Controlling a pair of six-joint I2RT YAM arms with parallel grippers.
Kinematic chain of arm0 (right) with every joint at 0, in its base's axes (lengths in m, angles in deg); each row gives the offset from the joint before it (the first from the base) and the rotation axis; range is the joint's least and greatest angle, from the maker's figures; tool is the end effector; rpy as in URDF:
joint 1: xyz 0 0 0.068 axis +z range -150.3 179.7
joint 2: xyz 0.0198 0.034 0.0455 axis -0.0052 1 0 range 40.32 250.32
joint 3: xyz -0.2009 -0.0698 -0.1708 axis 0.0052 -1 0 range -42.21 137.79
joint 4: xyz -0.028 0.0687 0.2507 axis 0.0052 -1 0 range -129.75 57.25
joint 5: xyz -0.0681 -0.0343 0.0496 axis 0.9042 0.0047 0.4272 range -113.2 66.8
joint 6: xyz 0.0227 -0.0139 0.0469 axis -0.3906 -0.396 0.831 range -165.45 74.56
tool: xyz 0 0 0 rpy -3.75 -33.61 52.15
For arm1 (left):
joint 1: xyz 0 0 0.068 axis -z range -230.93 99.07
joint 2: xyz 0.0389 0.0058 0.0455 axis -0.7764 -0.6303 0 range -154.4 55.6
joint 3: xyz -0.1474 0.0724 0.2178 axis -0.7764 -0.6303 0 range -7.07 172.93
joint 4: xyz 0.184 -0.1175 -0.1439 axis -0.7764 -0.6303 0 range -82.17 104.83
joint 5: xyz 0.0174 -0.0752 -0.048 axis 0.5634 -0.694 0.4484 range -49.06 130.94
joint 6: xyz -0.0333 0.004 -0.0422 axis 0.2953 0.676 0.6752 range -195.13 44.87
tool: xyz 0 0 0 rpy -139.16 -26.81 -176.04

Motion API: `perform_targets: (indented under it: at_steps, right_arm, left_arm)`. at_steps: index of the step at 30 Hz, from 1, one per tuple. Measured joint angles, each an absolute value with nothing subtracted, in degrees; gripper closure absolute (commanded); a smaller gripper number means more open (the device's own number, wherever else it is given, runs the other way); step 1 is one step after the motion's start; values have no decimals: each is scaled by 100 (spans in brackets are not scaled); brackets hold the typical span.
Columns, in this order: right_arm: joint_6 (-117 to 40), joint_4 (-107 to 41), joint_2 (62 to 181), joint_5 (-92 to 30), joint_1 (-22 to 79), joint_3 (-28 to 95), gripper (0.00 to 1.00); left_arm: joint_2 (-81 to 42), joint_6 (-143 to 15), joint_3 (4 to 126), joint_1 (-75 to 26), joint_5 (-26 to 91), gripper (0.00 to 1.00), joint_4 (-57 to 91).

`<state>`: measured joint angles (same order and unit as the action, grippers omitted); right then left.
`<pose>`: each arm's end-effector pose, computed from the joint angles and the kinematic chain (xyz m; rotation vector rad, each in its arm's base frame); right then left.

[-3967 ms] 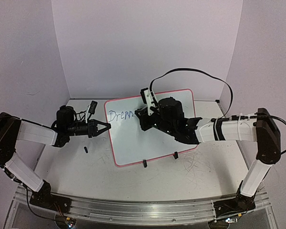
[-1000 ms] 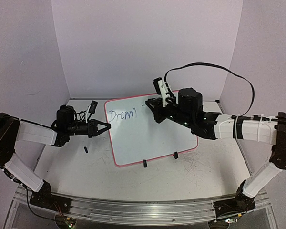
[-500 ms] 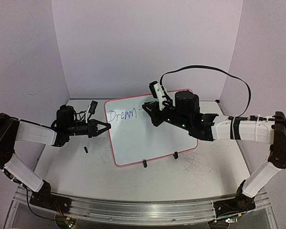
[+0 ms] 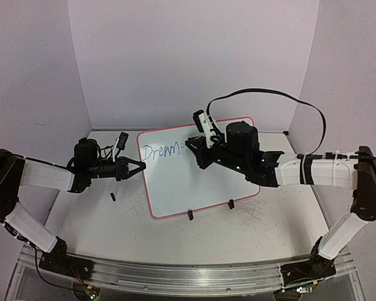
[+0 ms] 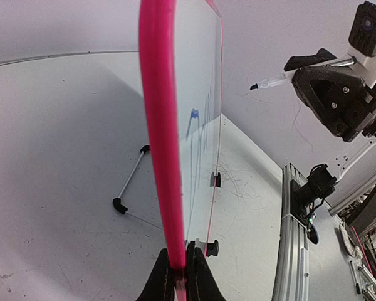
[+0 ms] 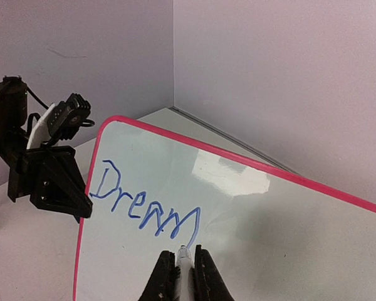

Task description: Write a sentence on the whiteboard

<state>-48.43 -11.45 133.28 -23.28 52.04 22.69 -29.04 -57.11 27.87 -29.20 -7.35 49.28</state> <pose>0.2363 0.3063 0.3020 -0.8043 1.5323 0.6430 0.2631 -0.1335 0.2025 0.6838 1.8044 -1.2438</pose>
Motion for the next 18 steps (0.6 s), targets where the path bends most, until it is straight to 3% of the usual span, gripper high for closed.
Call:
perform_targets:
  at_steps: [18]
  right_arm:
    - [-4742,-967,13480,-2194,5215,2269,100]
  left_arm:
    - [-2902,-5713,2787,-2917,-733,100,4928]
